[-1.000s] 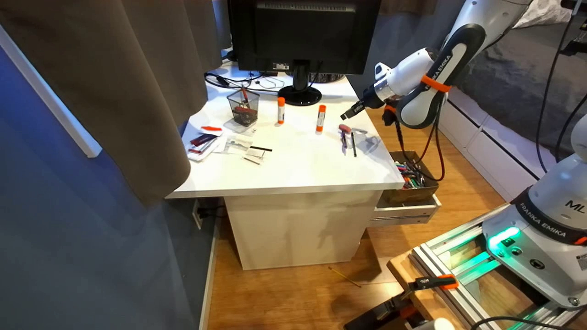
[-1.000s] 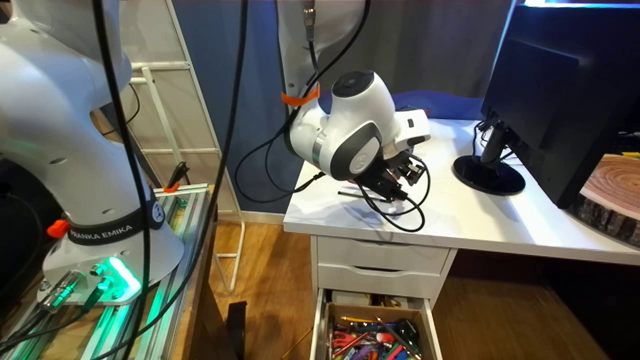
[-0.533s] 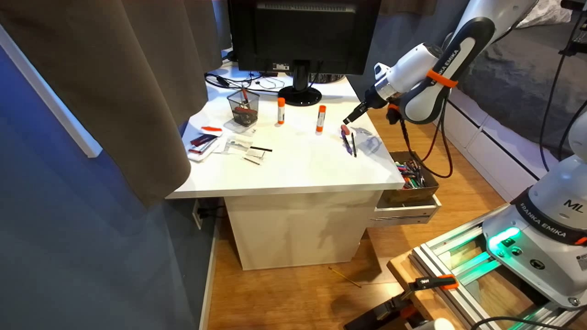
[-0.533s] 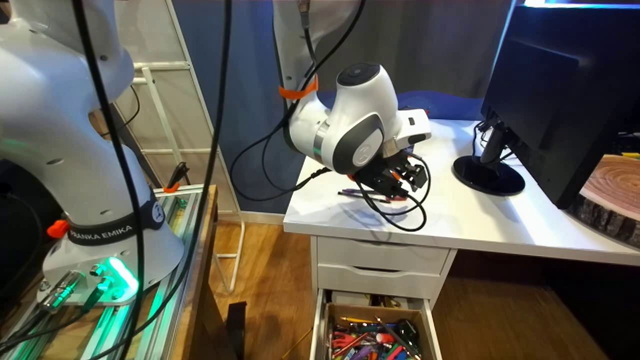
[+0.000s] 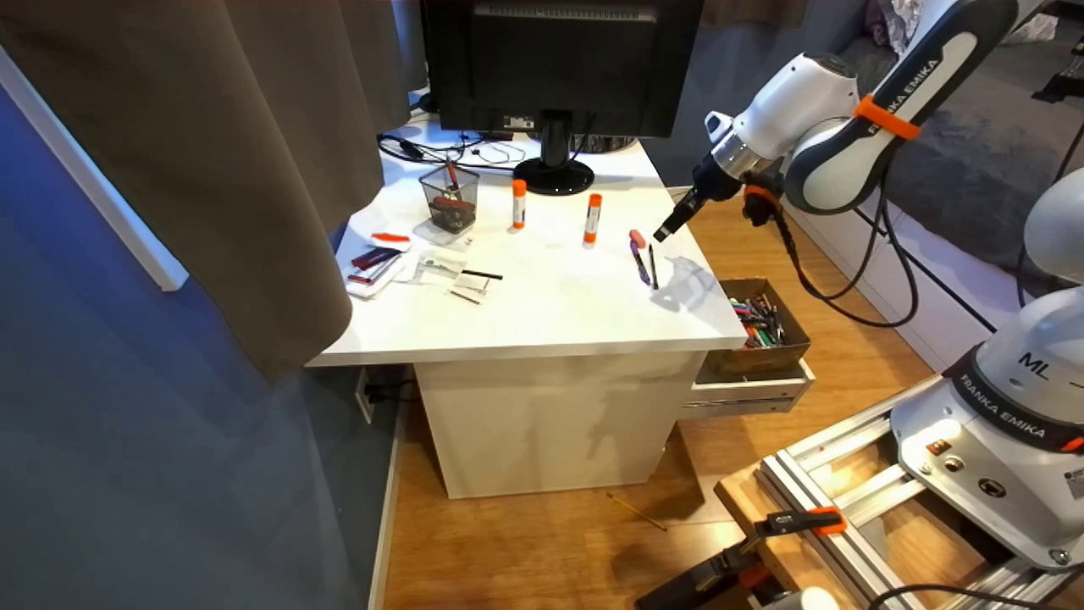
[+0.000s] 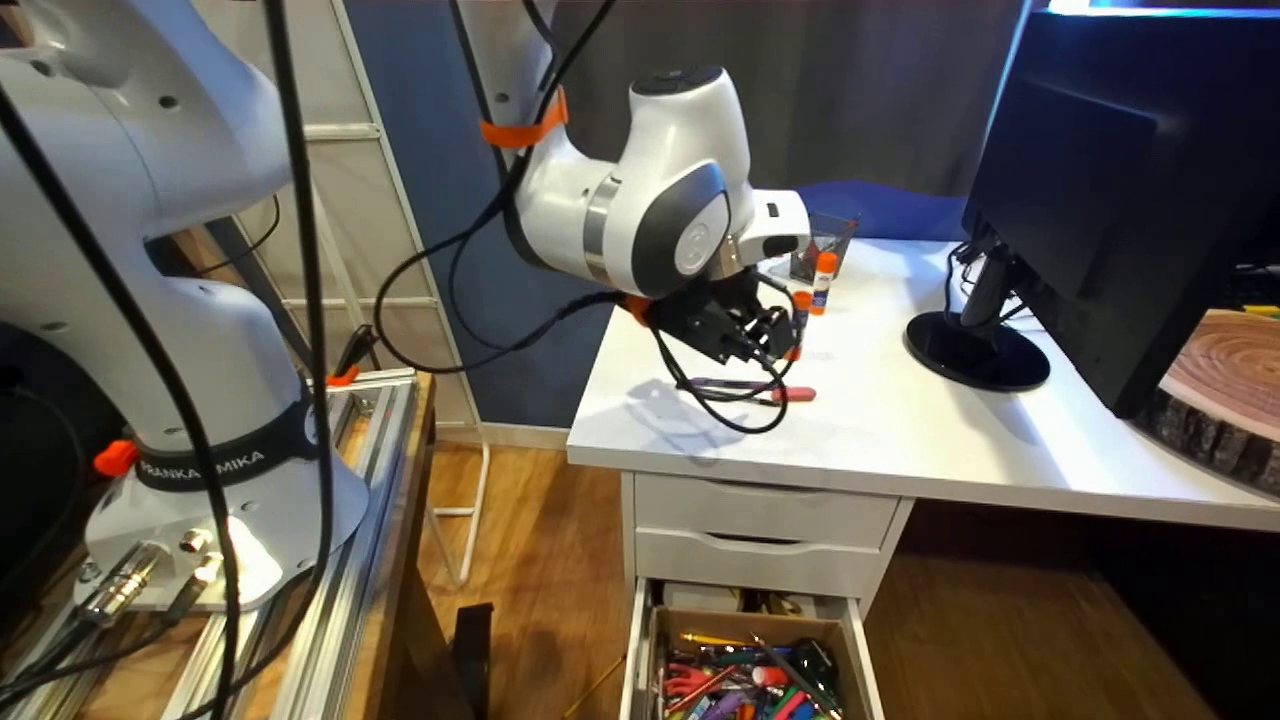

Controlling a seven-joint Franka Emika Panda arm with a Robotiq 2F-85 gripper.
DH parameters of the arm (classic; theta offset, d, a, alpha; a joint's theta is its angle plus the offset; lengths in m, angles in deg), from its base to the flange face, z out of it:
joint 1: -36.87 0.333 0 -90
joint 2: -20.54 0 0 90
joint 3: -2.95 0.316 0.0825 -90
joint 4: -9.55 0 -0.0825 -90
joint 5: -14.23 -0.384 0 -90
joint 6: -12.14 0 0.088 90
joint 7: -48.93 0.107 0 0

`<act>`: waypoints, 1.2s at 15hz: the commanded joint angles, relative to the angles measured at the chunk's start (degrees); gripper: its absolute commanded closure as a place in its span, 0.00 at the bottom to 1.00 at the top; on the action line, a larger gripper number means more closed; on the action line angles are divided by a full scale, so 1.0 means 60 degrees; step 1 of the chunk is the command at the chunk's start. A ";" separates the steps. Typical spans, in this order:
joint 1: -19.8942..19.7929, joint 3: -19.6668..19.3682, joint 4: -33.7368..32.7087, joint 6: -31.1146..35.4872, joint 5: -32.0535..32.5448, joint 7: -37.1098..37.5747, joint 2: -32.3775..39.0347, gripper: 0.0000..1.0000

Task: Remove the pen from the box

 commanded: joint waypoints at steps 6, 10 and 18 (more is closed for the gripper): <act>-0.6143 0.5016 0.1378 -0.1621 0.0174 -0.0026 -0.0270 0.00; -0.9067 0.7313 0.1432 -0.2341 -0.0130 -0.0009 -0.0367 0.00; -1.5080 1.3086 0.0944 -0.6479 0.0159 0.0140 0.1418 0.00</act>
